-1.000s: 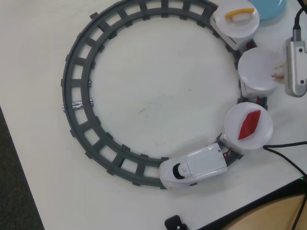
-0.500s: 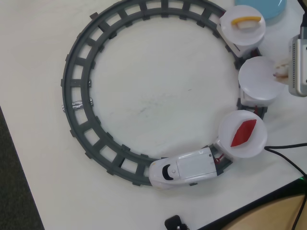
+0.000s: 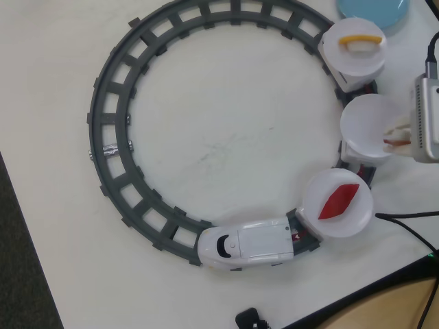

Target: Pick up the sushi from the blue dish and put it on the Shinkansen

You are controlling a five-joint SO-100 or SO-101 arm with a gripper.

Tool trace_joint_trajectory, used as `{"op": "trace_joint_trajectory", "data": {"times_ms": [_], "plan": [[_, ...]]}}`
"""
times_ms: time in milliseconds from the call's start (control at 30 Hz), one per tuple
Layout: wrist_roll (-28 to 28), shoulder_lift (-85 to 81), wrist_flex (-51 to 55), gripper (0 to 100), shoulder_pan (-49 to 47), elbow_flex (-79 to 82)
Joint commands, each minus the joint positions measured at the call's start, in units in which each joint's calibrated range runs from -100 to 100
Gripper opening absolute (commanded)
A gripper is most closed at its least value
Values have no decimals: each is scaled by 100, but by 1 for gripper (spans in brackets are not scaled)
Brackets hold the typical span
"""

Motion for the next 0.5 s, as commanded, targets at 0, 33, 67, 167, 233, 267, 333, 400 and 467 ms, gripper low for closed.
{"op": "trace_joint_trajectory", "data": {"times_ms": [0,33,67,167,233,267,333,400,467], "plan": [[-416,-124,-1184,2,-432,-307],[-589,-99,-1603,2,-476,-280],[-768,-91,-1928,2,-476,-271],[-1271,-57,-2536,2,-502,-271],[-1670,-116,-2596,2,-502,-271],[-1843,-141,-2562,2,-502,-262],[-2194,-141,-2502,2,-449,-181],[-2493,-141,-2391,2,-441,52],[-2834,-141,-2339,2,-493,339]]}}
